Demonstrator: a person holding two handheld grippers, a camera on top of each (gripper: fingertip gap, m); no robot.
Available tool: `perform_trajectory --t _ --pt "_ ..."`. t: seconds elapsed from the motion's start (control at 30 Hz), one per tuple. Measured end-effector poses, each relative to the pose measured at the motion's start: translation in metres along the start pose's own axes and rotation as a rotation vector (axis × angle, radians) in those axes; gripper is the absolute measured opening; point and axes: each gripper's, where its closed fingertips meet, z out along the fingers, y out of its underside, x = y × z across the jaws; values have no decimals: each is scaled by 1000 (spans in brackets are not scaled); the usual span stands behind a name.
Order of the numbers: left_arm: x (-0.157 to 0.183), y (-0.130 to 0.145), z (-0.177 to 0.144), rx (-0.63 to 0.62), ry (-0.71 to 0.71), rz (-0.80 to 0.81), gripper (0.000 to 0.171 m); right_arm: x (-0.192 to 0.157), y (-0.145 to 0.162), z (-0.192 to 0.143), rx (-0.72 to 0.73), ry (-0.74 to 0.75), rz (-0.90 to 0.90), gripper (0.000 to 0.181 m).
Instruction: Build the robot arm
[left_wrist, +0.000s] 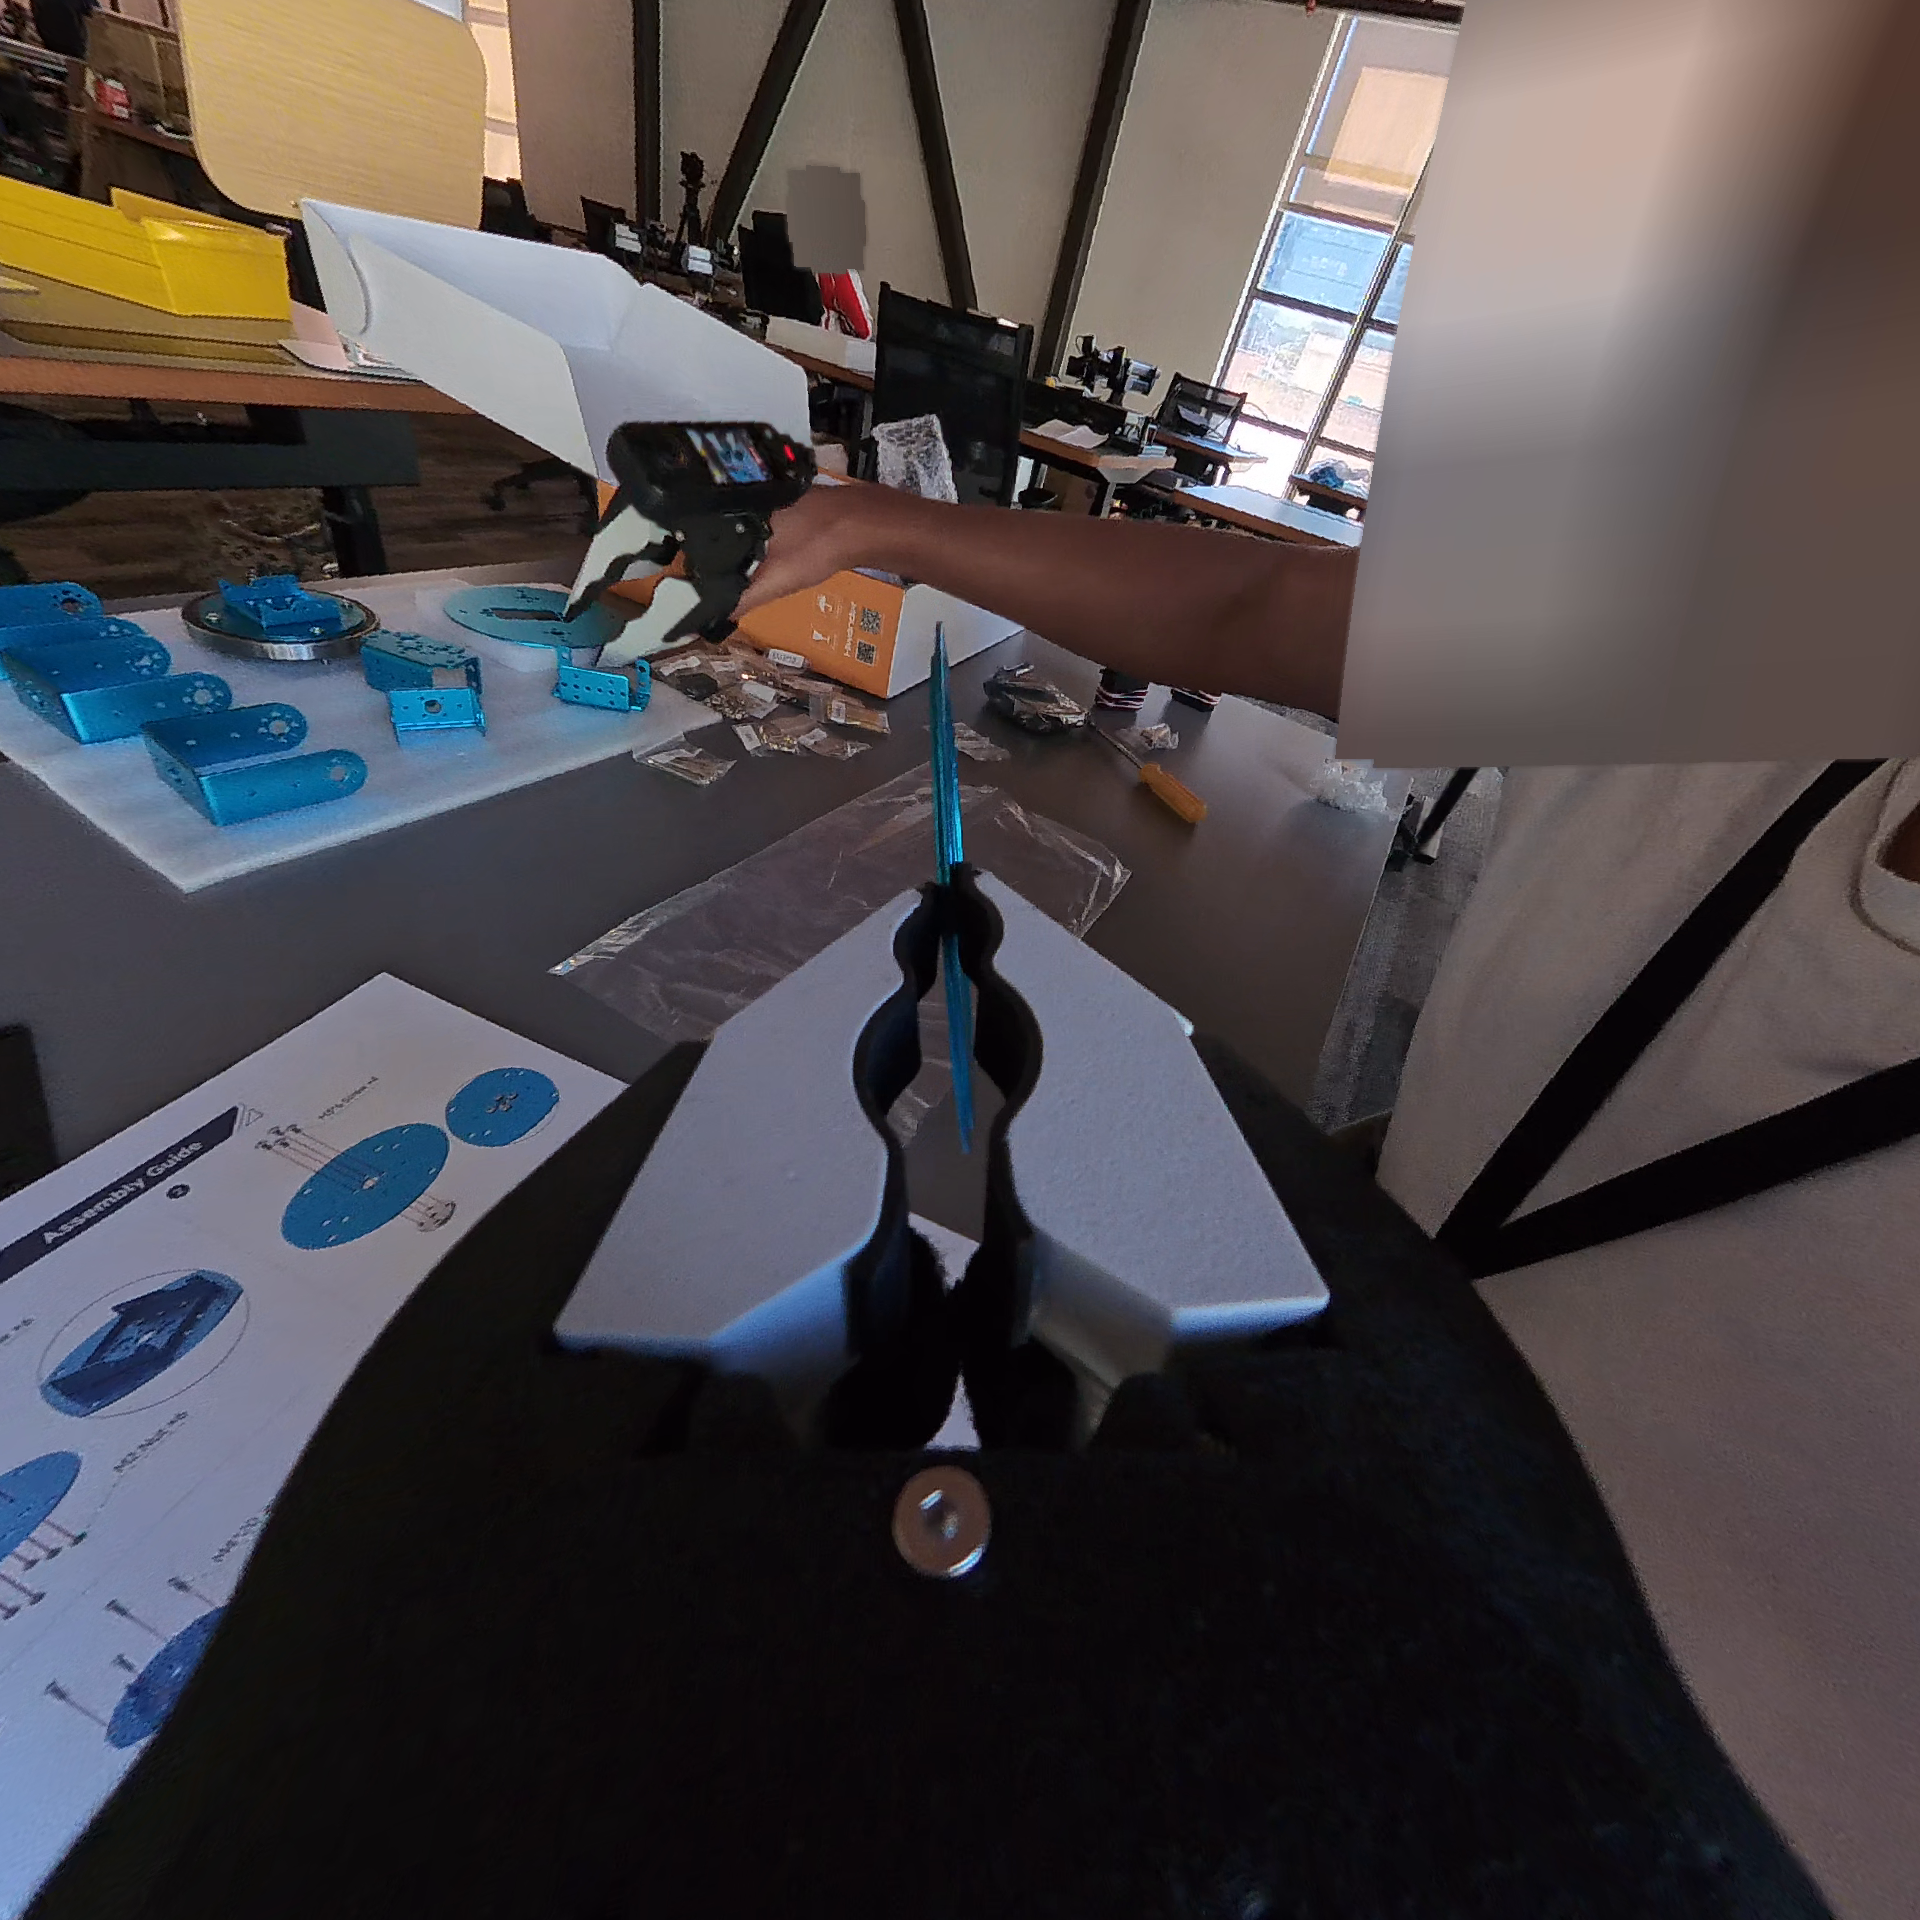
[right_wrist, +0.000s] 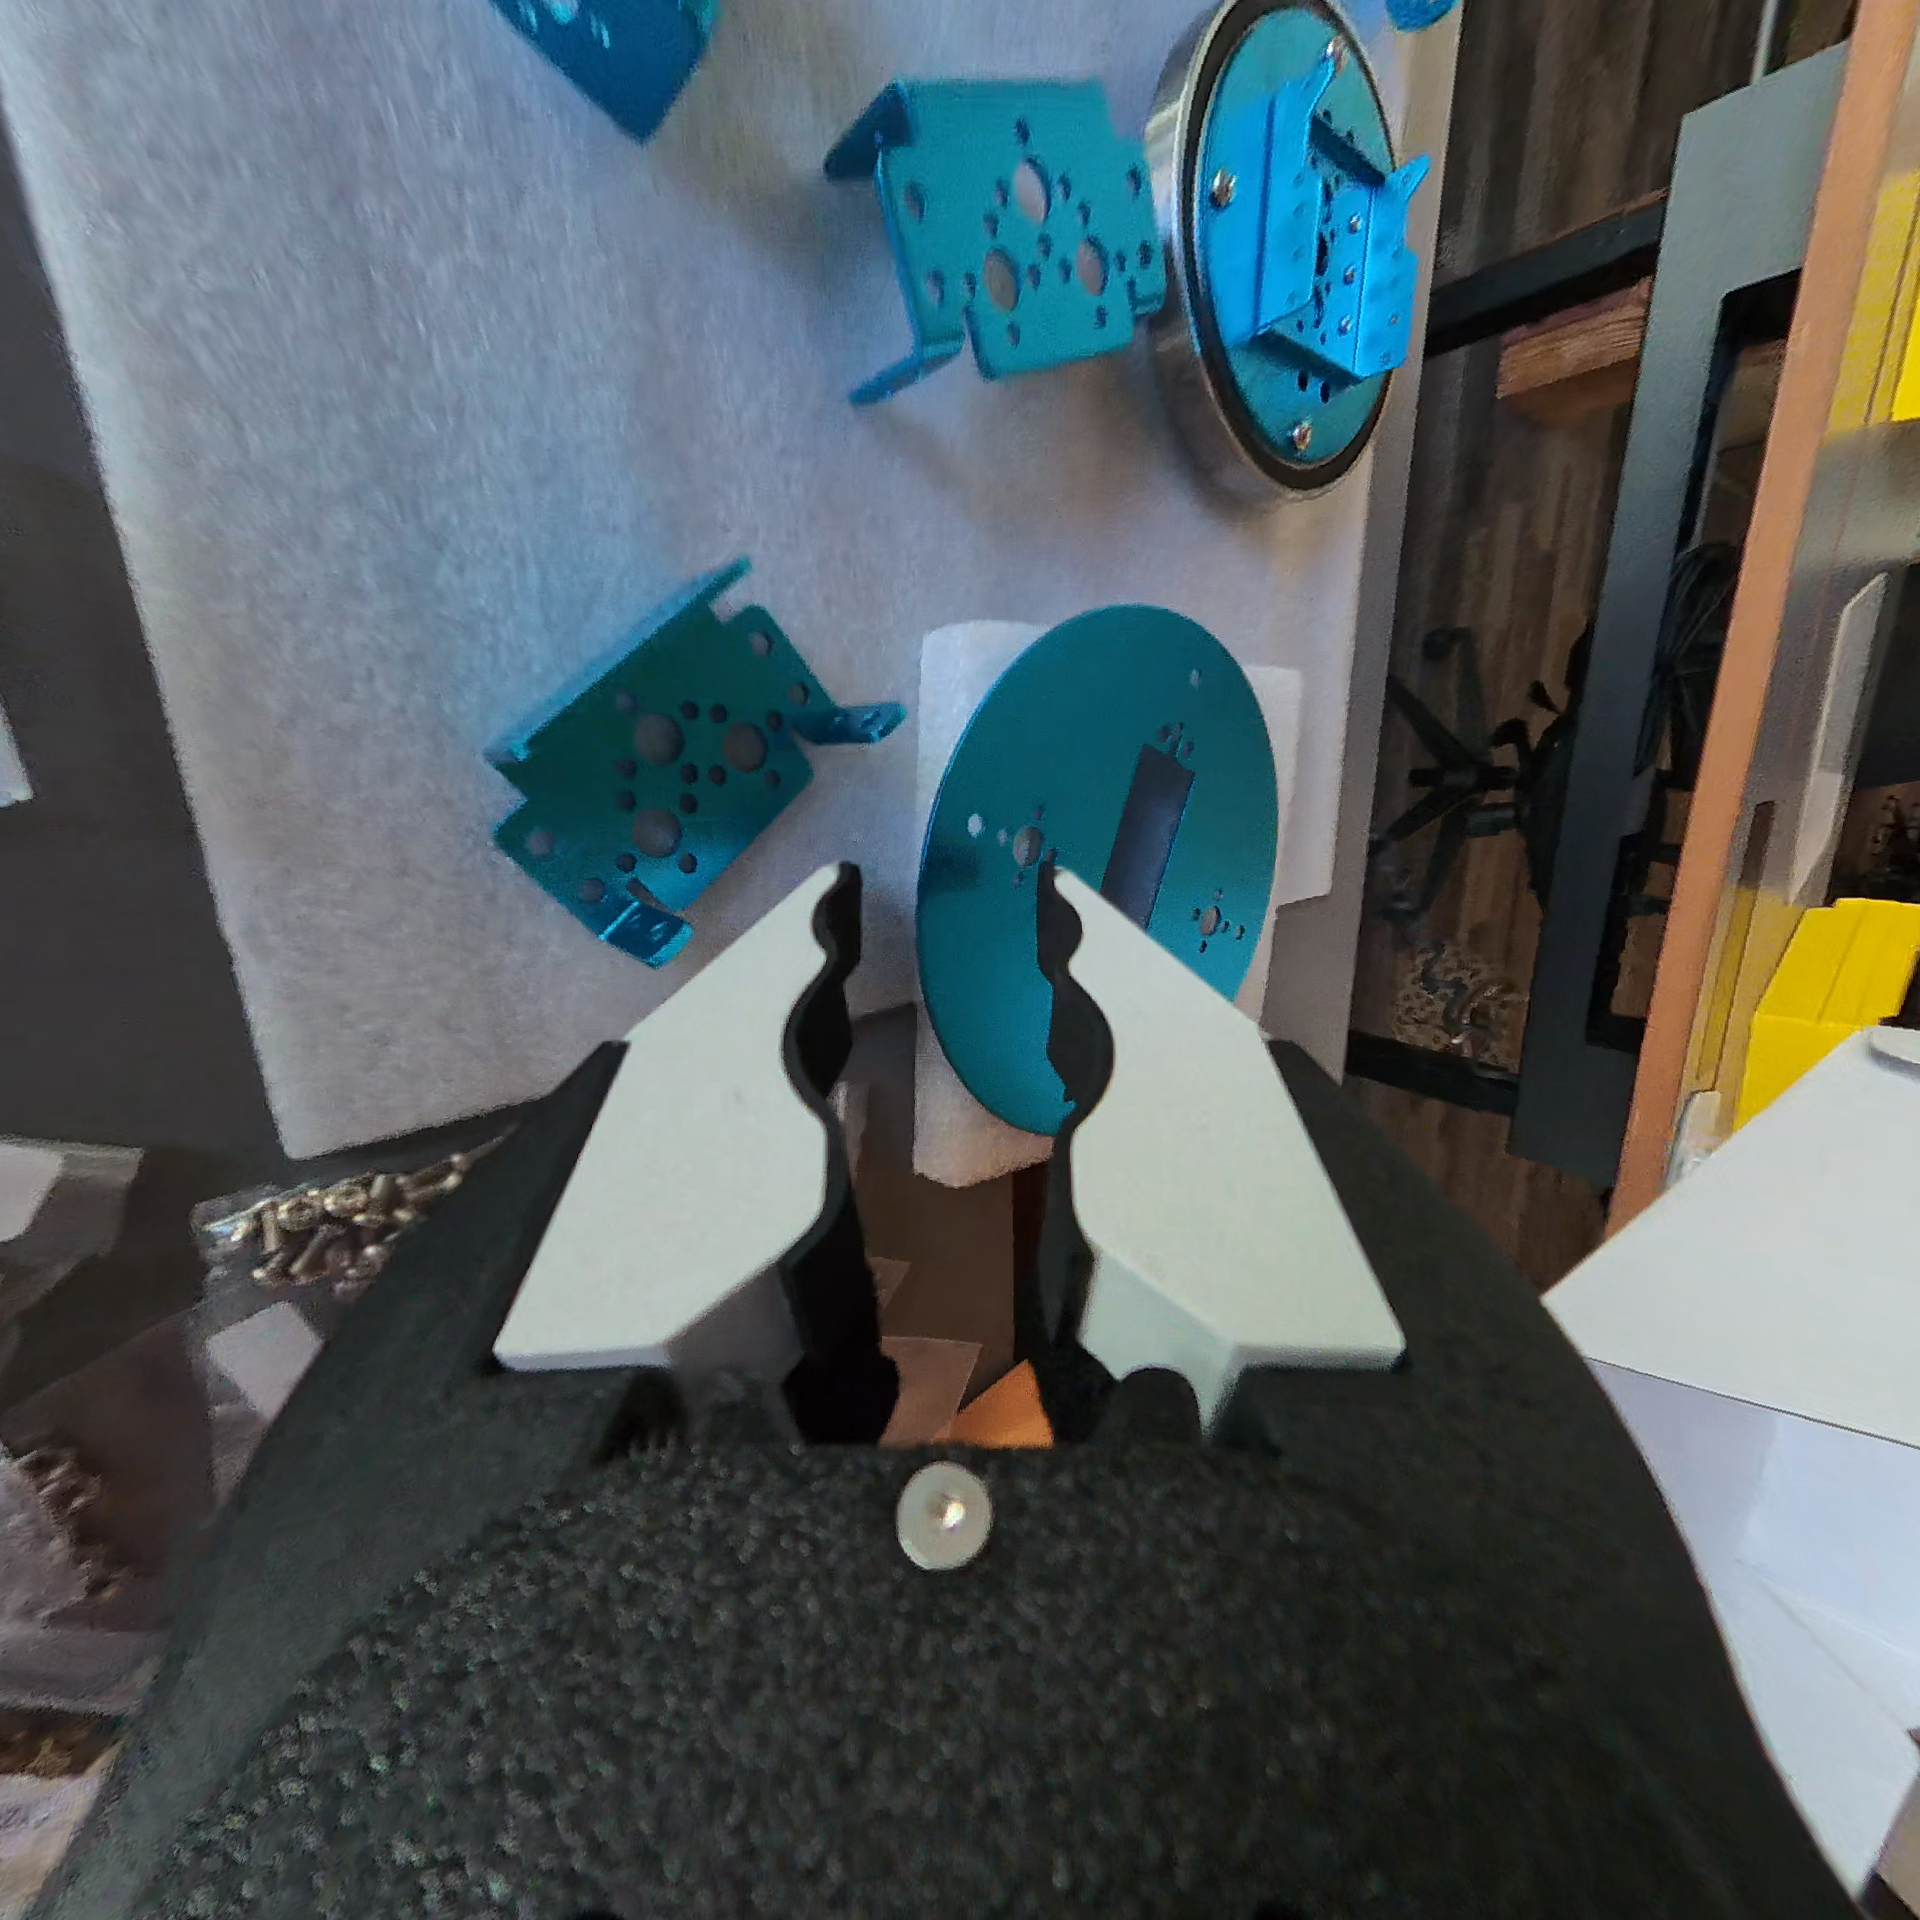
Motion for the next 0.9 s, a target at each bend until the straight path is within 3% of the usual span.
perform_trajectory --t 0.27,0.47,0.63,0.8,0.9 --pt "2 -2 1 -9 -52 3 1 9 2 5 -36 162 -88 10" --pt "-25 -28 12 -9 -89 0 1 60 -3 -48 46 363 6 0" --pt "-55 -62 47 -2 -55 -35 1 62 -5 -91 99 323 76 0" --pt "-75 -78 83 0 -62 -29 1 62 -11 -88 59 377 51 0" --pt "-82 -83 109 8 -47 -80 1 69 -21 -125 137 422 150 0"
